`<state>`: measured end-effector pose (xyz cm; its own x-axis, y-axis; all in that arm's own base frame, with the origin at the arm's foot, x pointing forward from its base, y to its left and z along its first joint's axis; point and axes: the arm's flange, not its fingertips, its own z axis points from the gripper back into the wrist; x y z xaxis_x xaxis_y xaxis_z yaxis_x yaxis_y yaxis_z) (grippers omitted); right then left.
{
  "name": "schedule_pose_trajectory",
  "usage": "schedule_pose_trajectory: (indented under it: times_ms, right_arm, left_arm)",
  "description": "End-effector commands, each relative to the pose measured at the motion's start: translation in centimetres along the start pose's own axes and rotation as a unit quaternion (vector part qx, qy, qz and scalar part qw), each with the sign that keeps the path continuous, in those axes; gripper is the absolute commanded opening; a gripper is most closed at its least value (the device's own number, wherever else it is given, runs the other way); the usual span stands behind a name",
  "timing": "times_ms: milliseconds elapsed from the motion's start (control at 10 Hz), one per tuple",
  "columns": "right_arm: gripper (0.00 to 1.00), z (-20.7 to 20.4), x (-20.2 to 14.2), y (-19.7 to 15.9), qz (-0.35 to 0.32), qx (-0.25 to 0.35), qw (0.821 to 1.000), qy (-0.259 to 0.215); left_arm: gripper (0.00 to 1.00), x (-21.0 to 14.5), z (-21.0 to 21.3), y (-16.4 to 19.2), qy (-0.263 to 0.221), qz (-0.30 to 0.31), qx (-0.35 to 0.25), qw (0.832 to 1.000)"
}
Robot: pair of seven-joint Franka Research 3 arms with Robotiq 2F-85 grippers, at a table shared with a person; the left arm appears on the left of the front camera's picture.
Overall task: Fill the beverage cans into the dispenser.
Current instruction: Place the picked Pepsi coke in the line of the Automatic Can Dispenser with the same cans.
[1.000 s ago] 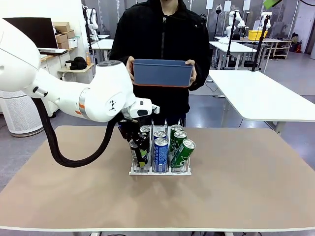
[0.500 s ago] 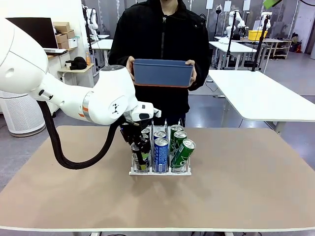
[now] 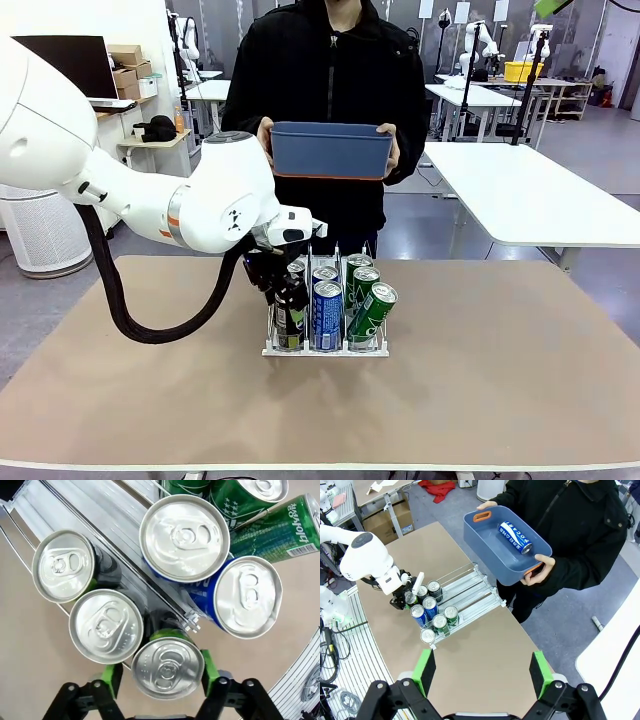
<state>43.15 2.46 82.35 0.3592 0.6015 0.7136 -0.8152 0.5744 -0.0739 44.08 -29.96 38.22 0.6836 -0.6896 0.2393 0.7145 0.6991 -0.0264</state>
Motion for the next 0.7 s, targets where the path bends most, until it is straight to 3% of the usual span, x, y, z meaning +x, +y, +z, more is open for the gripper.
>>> schedule_pose_trajectory:
  times_ms: [0,600]
  right_arm:
    - [1.0,0.0,-0.1,0.2,-0.003,0.0,1.0,0.004]
    - [1.0,0.0,-0.1,0.2,-0.003,0.0,1.0,0.004]
  left_arm:
    - [0.98,-0.3,1.9,-0.3,-0.008,0.013,0.027,1.0]
    - [1.0,-0.3,6.6,-1.9,-0.029,0.009,0.06,0.998]
